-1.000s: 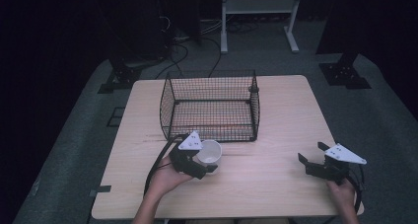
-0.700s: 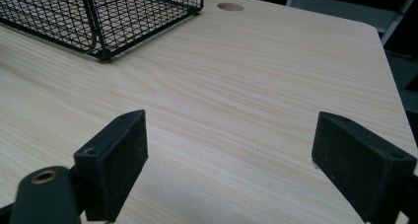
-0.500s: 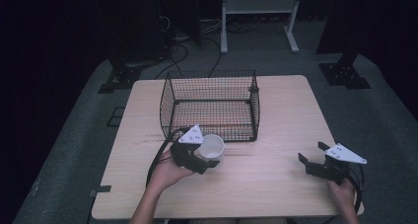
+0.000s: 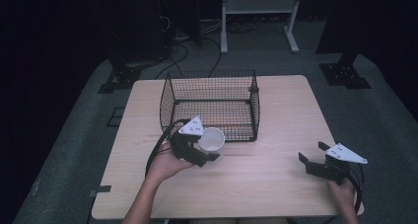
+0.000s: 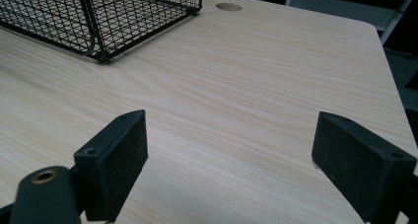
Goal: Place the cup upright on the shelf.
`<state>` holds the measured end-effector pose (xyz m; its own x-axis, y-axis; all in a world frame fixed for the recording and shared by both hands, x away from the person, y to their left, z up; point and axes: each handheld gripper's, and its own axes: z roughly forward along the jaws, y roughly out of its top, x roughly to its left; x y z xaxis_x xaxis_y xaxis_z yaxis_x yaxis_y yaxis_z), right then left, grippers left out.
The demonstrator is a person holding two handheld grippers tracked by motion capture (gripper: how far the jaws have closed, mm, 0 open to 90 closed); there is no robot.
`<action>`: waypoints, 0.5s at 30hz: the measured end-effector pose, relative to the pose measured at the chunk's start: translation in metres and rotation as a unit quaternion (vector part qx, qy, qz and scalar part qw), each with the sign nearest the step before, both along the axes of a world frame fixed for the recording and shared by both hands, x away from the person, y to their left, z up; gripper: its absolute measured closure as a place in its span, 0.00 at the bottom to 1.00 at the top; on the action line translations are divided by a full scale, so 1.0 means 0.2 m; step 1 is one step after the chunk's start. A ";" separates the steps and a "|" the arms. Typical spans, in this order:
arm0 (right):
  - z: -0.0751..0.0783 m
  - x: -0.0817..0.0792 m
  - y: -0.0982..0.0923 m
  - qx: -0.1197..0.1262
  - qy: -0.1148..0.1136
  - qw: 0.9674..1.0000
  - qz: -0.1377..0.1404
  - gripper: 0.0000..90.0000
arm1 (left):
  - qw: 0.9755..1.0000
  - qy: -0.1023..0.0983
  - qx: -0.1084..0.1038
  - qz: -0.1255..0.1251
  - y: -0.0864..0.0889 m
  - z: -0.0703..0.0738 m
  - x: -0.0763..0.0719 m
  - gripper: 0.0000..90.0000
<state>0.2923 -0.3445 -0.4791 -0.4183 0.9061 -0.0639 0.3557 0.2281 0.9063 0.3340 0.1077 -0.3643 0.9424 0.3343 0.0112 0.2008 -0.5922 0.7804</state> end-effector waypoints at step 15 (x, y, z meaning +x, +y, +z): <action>0.00 0.00 0.00 0.001 0.000 1.000 0.001 0.15 | 1.000 -0.007 0.001 -0.001 -0.01 0.09 0.04 0.24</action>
<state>0.2921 -0.3444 -0.4790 -0.4193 0.9057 -0.0619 0.3558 0.2267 0.9067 0.3425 0.1063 -0.3462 0.9430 0.3318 0.0253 0.1880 -0.5939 0.7822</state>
